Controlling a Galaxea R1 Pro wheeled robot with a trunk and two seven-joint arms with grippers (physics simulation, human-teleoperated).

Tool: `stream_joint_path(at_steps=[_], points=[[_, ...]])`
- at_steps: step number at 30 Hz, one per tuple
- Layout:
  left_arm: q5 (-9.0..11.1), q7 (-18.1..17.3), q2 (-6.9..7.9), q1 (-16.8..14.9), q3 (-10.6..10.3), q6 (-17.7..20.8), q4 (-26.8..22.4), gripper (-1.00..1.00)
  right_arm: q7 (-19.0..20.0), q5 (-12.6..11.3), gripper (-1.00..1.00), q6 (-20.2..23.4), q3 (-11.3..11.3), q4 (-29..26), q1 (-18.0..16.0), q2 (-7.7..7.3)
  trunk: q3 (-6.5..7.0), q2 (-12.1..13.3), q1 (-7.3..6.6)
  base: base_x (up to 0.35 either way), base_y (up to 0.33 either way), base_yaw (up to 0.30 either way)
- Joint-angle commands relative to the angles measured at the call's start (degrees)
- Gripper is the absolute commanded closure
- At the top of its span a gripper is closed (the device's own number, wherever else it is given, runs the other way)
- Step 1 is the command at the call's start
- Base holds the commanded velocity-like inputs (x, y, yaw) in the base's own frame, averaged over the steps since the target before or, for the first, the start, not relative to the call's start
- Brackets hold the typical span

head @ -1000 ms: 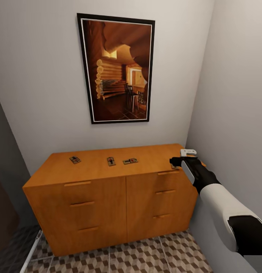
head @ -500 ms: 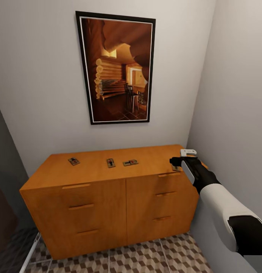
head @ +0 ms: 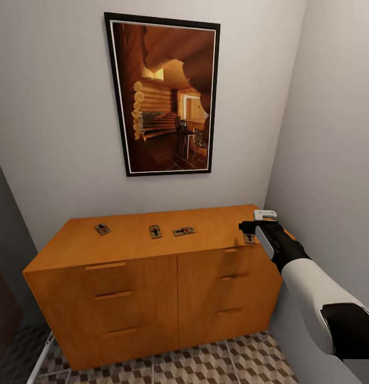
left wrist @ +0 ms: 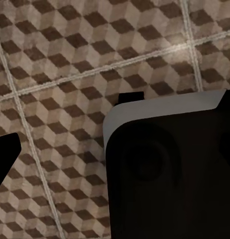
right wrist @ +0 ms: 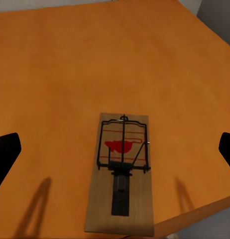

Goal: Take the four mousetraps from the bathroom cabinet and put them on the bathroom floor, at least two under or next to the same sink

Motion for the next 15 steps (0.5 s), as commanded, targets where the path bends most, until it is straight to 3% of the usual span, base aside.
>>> stream_joint_path(at_steps=[1, 15], points=[[0.1, 0.3, 0.02, 0.0, -0.5, -0.1, 0.0, -1.00, -0.5, -0.6, -1.00, 0.2, 0.5, -0.1, 0.0, -0.09, -0.06, 0.0, 0.00, 0.008, 0.000, 0.000], [0.1, 0.3, 0.02, 0.0, -0.5, -0.1, 0.0, -1.00, -0.5, -0.6, -1.00, 0.2, 0.5, -0.1, 0.0, -0.07, -0.08, 0.0, 0.00, 0.001, 0.000, 0.000]])
